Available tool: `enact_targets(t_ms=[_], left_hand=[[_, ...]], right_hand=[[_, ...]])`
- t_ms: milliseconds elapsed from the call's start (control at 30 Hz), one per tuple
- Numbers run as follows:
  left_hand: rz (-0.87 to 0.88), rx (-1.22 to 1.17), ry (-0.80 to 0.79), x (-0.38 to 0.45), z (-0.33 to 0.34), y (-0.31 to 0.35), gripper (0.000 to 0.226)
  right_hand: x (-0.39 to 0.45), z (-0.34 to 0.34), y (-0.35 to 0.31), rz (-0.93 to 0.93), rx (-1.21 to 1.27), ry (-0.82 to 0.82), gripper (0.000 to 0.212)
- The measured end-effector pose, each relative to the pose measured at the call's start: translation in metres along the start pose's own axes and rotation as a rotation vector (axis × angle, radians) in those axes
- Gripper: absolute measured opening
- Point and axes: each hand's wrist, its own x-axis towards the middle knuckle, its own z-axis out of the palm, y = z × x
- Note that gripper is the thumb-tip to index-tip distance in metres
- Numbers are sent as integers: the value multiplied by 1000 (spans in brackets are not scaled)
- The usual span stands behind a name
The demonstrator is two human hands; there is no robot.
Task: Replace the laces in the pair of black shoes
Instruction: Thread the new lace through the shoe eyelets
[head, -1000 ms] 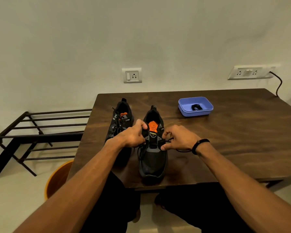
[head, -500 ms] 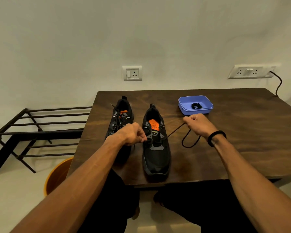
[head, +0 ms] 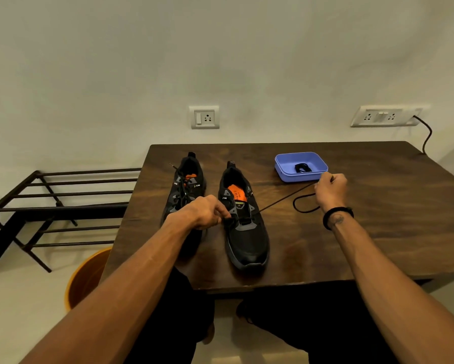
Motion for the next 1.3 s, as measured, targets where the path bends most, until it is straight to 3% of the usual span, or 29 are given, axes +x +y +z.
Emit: enact_targets(t_ms=[333,467,600,733,833,900,967,1067,1133,1233,1300], left_hand=[[-16,77,-29,-5,-4,1,38],[-44,95,110,-7,-1,1,21],[-92,61,293,-5,-2,0,15],[-135,45,292,-4,-2,-2,20],[-124,-1,359,-6,-5,-5,28],[-53,-139,443,-10,-9,0,33],[38,-457,489,-18,-13,12,35],[162,-1024,373,-29,-22,27,31],[258,-1220,281,-33,-27,31,29],[371,-1297,202,-35,-29,37,31],[421,-1079,273,-33,-25,41,30]], right_hand=[[-14,-4,-8,-122,-98,40,18],[-17,-1,-5,-124,-129,0,16],[-21,7,-15,-76,-160,-117,21],[-18,4,-8,74,-282,-271,23],[-16,4,0,53,-358,-321,26],[-19,6,0,13,-376,-364,26],[-26,10,-4,-22,-396,-444,24],[-39,14,-8,-38,-402,-553,20],[-45,17,-9,-89,-419,-576,18],[-47,23,-8,-219,-525,-578,8],[-50,25,-12,-342,-582,-561,12]])
